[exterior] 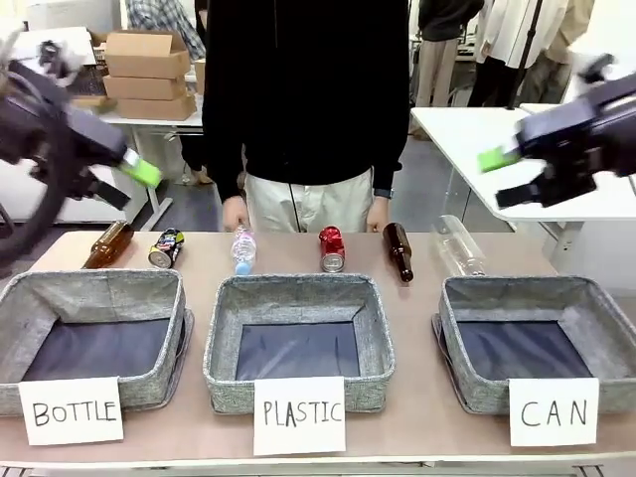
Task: Sort the can waste into the basket.
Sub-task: Pick up the can waste from the table and place it in the right Fabric basket.
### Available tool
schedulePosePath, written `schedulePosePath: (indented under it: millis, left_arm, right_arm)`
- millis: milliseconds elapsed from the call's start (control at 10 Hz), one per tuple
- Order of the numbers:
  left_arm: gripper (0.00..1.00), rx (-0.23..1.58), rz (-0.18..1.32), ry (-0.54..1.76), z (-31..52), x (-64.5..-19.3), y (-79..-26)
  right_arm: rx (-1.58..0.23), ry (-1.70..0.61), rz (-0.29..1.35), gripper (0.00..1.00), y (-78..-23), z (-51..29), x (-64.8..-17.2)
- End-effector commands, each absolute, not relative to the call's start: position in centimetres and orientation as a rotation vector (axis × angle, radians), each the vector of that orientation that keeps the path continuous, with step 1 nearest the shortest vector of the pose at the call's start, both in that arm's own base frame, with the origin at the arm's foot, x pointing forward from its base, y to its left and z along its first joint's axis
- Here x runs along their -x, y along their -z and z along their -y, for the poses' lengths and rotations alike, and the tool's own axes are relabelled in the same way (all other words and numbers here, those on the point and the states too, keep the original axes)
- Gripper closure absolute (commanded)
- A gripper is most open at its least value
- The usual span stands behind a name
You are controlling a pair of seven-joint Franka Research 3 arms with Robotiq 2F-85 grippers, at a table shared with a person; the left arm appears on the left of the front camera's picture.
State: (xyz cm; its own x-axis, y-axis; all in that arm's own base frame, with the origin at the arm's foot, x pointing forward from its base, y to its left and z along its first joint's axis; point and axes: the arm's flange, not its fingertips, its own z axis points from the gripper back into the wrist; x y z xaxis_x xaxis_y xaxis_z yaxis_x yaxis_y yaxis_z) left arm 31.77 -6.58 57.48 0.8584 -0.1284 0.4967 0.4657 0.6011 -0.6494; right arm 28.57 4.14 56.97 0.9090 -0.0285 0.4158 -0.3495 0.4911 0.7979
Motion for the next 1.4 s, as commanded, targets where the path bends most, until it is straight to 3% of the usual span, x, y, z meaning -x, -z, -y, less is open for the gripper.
schedulePosePath:
  millis: [0, 200, 300, 400, 1300]
  left_arm:
    - [0.0, 1.207, 0.494, 0.061, 1.1, -33.1, -55.6]
    - [0.0, 1.25, 0.581, -0.068, -2.3, -33.6, -54.4]
    - [0.0, 1.148, 0.596, -0.163, -2.4, -33.6, -54.2]
    - [0.0, 1.226, 0.496, -0.007, -3.2, -33.2, -55.6]
    - [0.0, 1.226, 0.496, -0.007, -3.2, -33.2, -55.6]
  right_arm:
    - [-1.466, 0.445, 0.238, 0.0, -52.5, 0.9, -26.9]
    - [-1.393, 0.603, 0.271, 0.0, -50.9, 3.8, -26.7]
    - [-1.212, 0.6, 0.347, 0.0, -50.5, 2.8, -27.3]
    - [-1.327, 0.224, 0.278, 0.0, -54.0, 5.7, -29.1]
    - [-1.31, 0.24, 0.267, 0.0, -54.3, 5.0, -29.0]
